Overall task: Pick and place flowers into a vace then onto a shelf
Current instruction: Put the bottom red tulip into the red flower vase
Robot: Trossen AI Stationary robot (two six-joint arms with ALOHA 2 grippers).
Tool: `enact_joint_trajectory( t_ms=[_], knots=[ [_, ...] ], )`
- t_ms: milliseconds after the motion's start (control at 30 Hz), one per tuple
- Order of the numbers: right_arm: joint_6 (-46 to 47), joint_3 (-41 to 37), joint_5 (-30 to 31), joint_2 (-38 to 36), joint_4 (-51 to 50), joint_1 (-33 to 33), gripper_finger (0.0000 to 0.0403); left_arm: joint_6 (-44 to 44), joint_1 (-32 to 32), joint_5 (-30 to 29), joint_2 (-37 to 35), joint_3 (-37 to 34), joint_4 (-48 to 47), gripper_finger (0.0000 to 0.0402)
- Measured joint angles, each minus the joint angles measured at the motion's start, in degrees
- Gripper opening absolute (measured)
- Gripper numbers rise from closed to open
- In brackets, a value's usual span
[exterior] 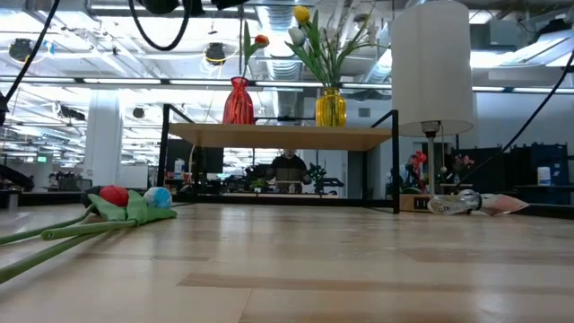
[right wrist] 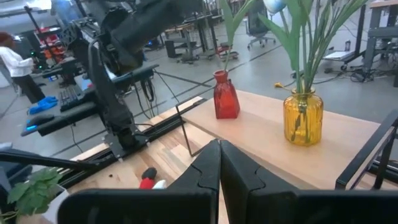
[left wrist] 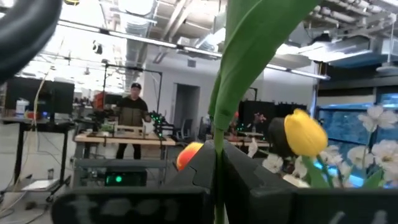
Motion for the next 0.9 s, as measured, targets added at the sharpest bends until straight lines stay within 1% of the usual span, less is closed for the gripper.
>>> enact_joint_trajectory(
  t_ms=[333,567,733,900],
  knots=[
    [-0.01,0.00,-0.57,0.00,-0.04,0.00,0.0000,-3.60,2.62,-0.86,0.00,0.00,-4.83,0.0000],
    [-0.02,0.00,-0.68,-0.02,-0.07,0.00,0.0000,-10.23,3.80,-1.30,0.13,-0.09,-11.81,0.0000],
    [-0.02,0.00,-0.75,-0.02,-0.07,0.00,0.0000,-13.45,4.18,-1.30,0.02,-0.09,-14.13,0.0000],
    [-0.02,0.00,-0.77,-0.02,-0.07,0.00,0.0000,-14.73,4.18,-1.22,0.02,-0.09,-13.68,0.0000]
  ],
)
